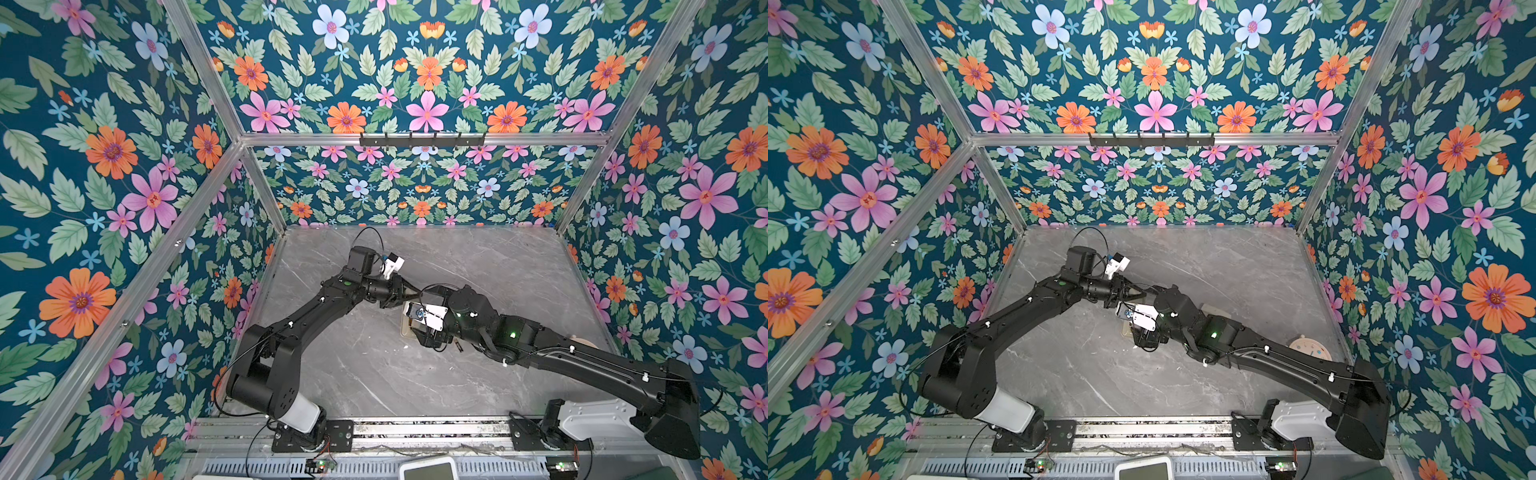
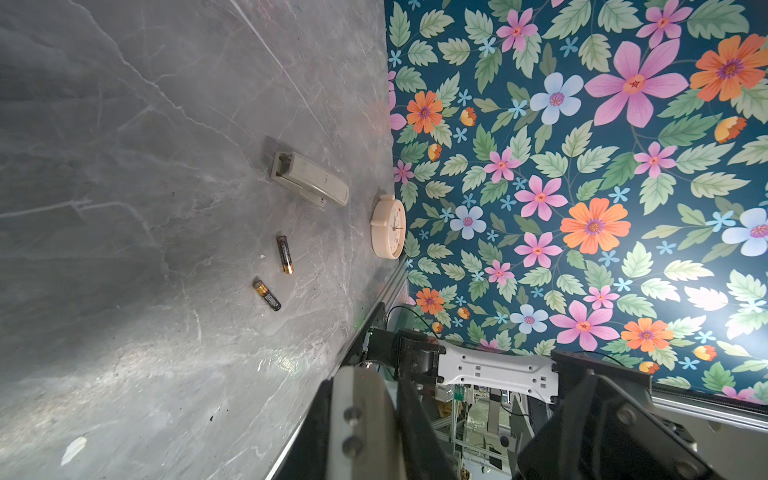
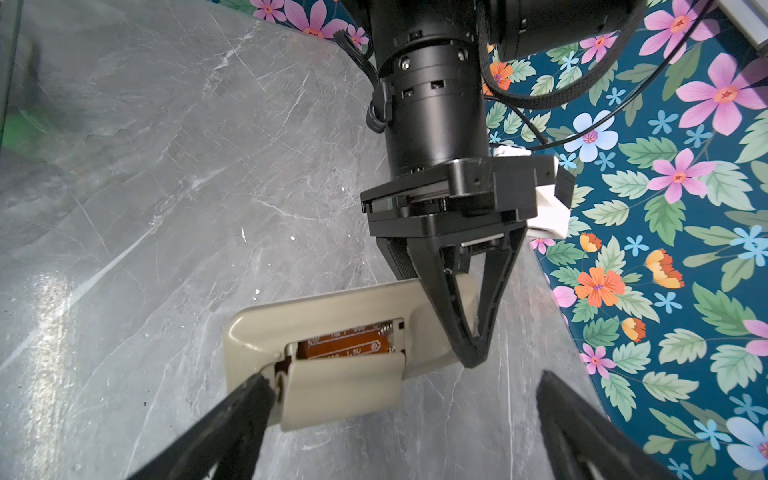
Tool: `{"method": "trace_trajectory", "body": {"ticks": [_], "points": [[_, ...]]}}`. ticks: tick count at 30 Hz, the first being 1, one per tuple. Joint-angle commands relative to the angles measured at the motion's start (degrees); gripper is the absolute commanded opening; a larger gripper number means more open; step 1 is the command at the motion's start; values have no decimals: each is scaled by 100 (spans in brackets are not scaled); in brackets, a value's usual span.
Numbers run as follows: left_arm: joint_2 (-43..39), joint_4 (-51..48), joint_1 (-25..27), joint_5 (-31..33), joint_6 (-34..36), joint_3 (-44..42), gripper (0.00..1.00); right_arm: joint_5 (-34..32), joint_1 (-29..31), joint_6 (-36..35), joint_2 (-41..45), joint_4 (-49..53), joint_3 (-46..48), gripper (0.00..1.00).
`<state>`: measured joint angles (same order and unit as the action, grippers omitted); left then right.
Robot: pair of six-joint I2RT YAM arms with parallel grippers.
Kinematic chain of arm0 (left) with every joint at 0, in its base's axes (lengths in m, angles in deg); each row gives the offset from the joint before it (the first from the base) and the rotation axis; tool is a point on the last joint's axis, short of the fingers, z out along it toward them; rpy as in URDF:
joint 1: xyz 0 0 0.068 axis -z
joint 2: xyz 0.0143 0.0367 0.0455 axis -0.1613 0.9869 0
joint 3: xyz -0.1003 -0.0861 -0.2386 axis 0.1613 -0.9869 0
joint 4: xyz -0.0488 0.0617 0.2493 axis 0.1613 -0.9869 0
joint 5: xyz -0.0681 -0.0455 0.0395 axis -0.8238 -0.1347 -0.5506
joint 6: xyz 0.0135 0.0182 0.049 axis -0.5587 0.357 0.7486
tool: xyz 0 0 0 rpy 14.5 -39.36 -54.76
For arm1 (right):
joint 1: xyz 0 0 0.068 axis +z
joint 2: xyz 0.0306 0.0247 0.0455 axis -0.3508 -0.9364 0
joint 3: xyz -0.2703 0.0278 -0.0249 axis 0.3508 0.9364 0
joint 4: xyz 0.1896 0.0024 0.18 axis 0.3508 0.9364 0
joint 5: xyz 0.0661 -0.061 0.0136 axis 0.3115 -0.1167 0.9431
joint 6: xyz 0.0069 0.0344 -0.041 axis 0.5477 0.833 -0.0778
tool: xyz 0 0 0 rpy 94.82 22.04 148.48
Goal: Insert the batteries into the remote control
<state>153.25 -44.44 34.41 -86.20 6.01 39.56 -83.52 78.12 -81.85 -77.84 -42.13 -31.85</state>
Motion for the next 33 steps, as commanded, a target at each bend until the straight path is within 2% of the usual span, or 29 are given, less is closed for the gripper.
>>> {"method": "trace_trajectory", "body": {"ticks": [1, 17, 25, 33], "points": [[19, 158, -15, -97, -35, 11, 0, -77, 6, 70, 44, -113, -38, 99], [2, 226, -16, -97, -47, -65, 0, -148, 2, 128, -66, -162, -6, 99], [84, 629, -14, -53, -166, -295, 0, -98, -34, 343, -191, -161, 97, 99], [307, 714, -51, 264, 58, -609, 0, -145, -212, 724, -95, -118, 162, 99]]}}
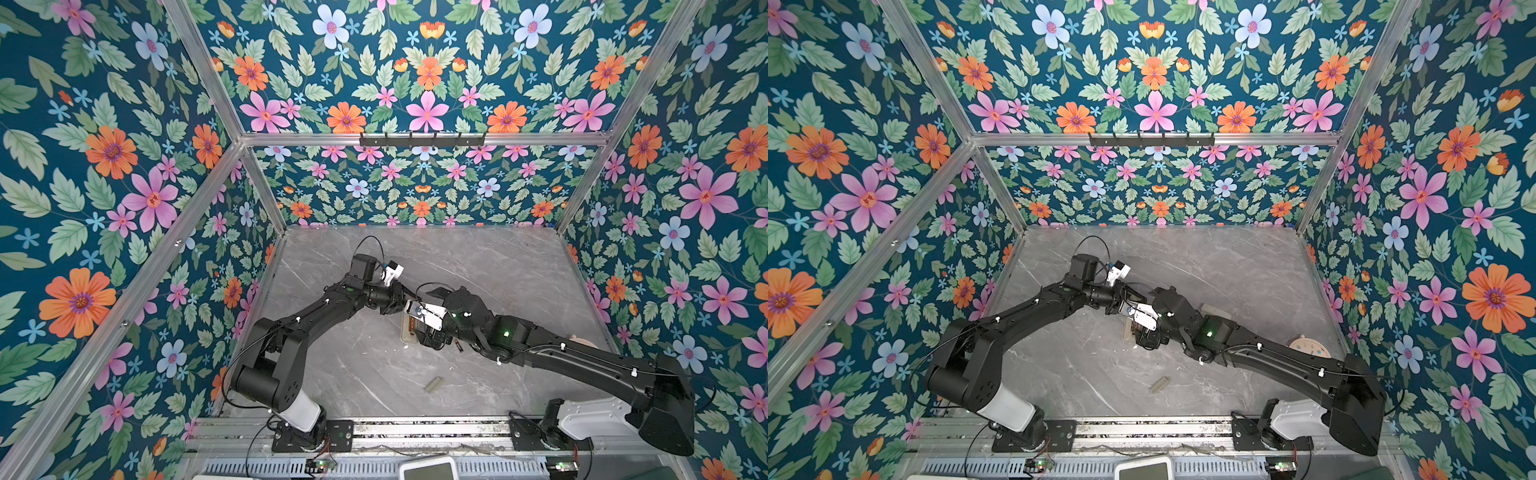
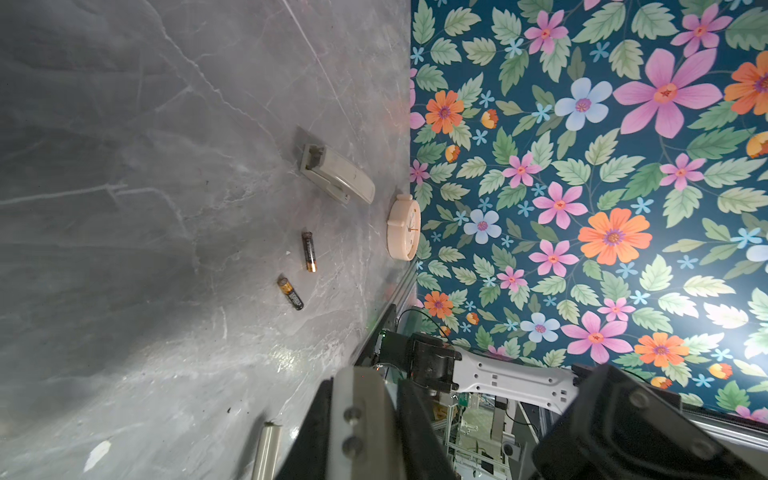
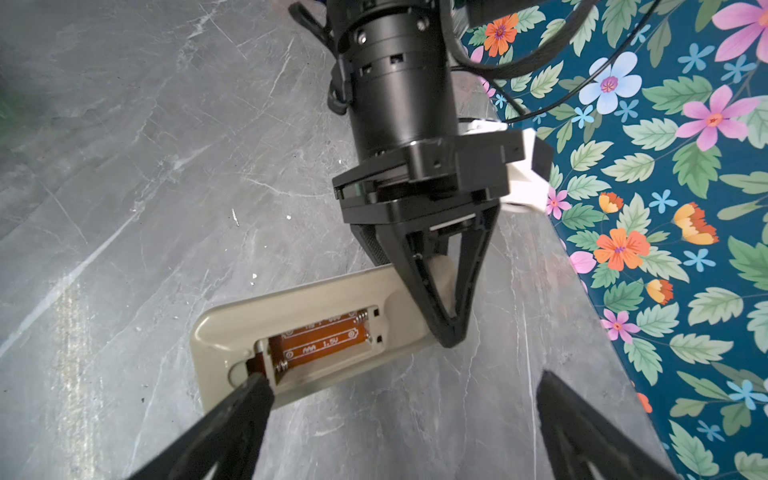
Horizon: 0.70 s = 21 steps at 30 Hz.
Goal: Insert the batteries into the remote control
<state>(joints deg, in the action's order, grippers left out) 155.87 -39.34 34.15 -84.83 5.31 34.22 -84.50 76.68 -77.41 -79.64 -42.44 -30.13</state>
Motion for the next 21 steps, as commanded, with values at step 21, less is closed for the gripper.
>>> {"method": "trace_trajectory", "body": {"ticks": [21], "points": [[-1219, 887, -310, 1641, -405, -1753, 0, 729, -1616, 3745, 391, 4010, -957, 96]]}}
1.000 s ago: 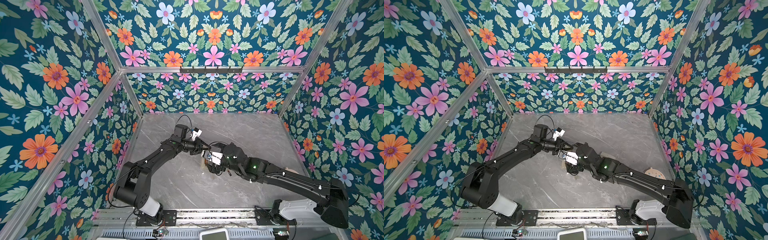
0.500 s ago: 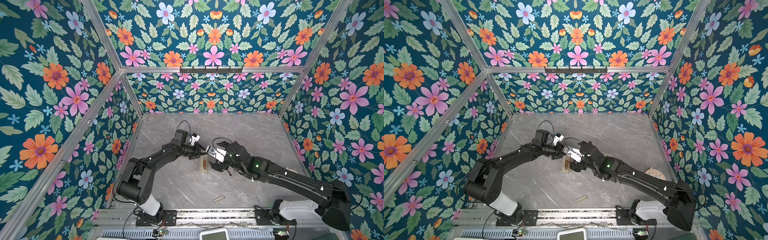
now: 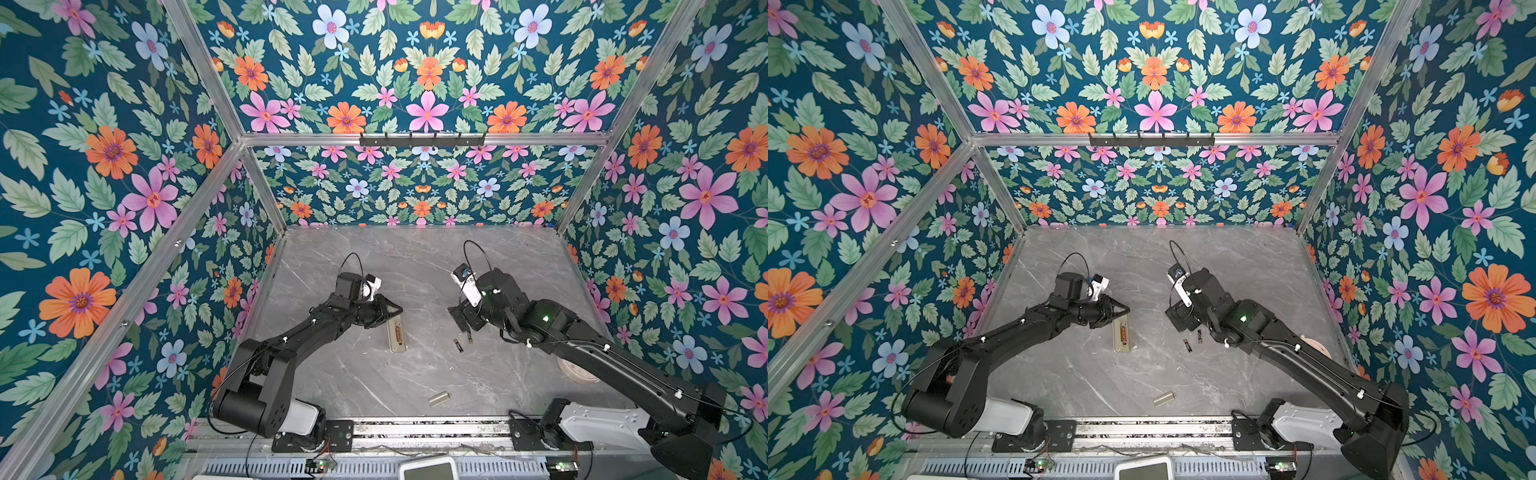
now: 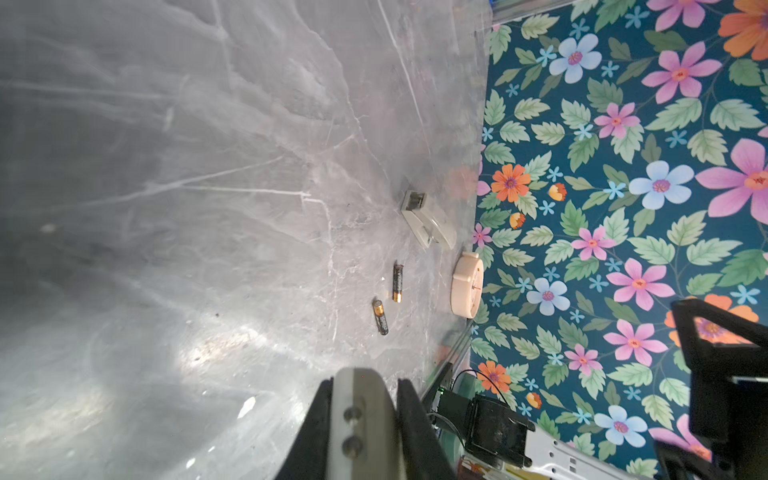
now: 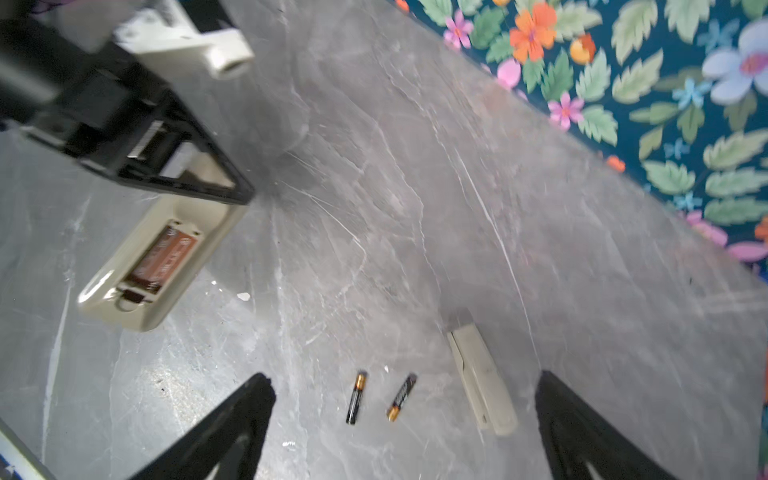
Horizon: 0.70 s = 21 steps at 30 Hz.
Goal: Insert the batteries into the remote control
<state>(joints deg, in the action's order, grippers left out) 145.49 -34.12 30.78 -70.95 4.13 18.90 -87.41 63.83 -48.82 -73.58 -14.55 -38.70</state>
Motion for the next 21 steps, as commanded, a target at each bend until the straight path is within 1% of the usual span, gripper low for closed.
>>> {"method": "trace_trajectory", "body": {"ticks": [1, 2, 3, 5, 8, 12, 16, 18, 21], "points": [[-277, 391, 30, 287, -312, -316, 0, 1336, -485, 935, -329, 1379, -112, 95], [-392, 401, 33, 317, -324, -421, 0, 1593, -597, 969, -467, 1525, -129, 93], [-506, 401, 35, 334, -323, -514, 0, 1644, -611, 962, -562, 1621, -151, 92], [-633, 373, 37, 323, -276, -620, 0, 1690, -609, 1006, -761, 1760, -243, 91], [-655, 225, 38, 175, -64, -565, 0, 1746, -611, 1286, -1241, 1803, -429, 90], [-700, 137, 30, -105, 79, -530, 0, 1770, -611, 1699, -2065, 1996, -921, 84], [-801, 155, 30, -259, 276, -664, 0, 1719, -607, 1882, -2878, 2300, -1466, 78], [-739, 303, 27, -378, 338, -754, 0, 1703, -570, 1993, -3182, 2422, -1723, 75], [-654, 758, 30, -580, 251, -928, 0, 1604, -467, 2025, -3597, 2645, -2027, 70]]}}
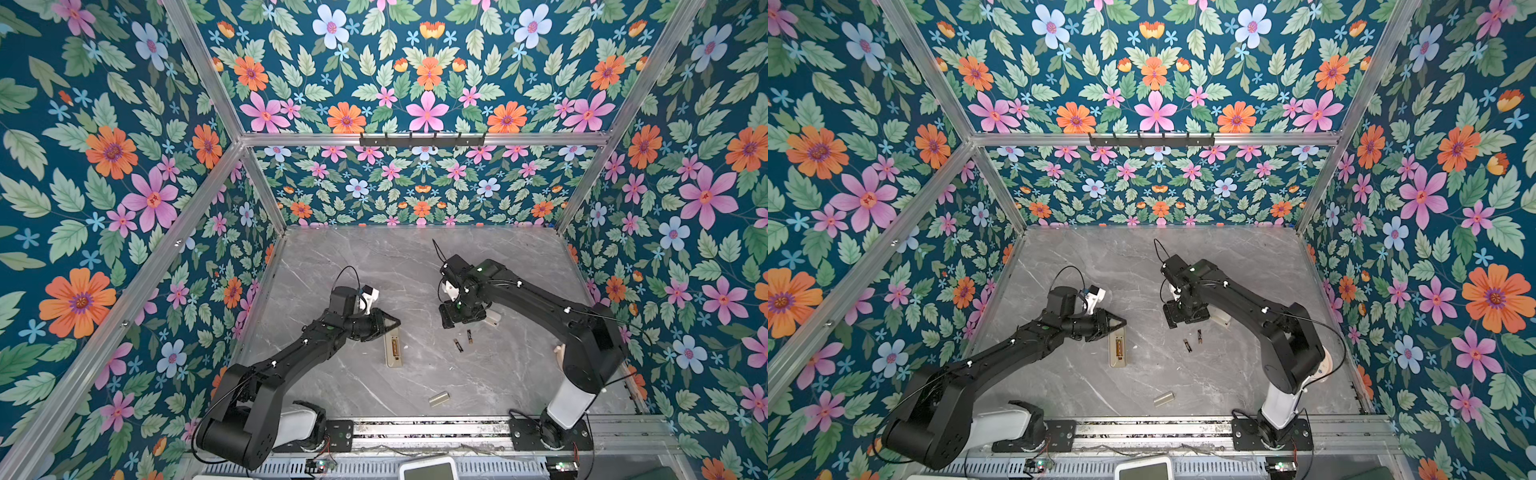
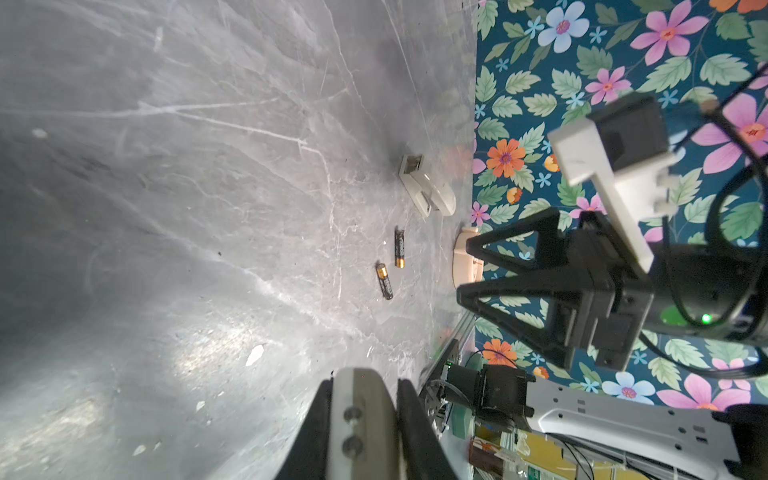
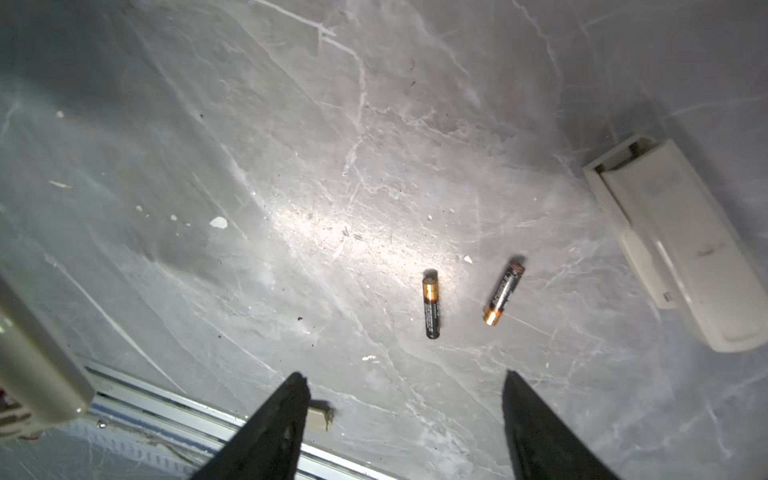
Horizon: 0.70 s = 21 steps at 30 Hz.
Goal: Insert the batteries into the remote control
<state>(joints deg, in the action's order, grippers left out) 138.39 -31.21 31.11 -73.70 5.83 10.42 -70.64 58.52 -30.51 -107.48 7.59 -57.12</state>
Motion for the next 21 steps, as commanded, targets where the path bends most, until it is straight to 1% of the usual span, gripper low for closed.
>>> {"method": "trace_trajectory", "body": {"ticks": [1, 3, 8, 12, 16, 19, 21], "points": [[103, 451, -4, -324, 126, -74, 0, -49, 80, 173, -304, 477, -242, 69], [170, 395, -4, -368, 227, -42, 0, -29, 114, 103, -425, 494, -239, 67], [20, 664, -8, -550, 390, -99, 0, 48, 110, -16, -508, 273, 53, 63], [107, 1120, -8, -829, 251, -139, 0, 187, 80, -57, -391, 0, 285, 62], [113, 977, -3, -973, 356, -56, 0, 311, 67, -235, -449, -172, 333, 61], [67, 998, -8, -1047, 315, -60, 0, 255, 68, -390, -556, -54, 210, 57], [-3, 897, -6, -1083, 409, -51, 0, 253, 15, -404, -548, -124, 281, 56]]}}
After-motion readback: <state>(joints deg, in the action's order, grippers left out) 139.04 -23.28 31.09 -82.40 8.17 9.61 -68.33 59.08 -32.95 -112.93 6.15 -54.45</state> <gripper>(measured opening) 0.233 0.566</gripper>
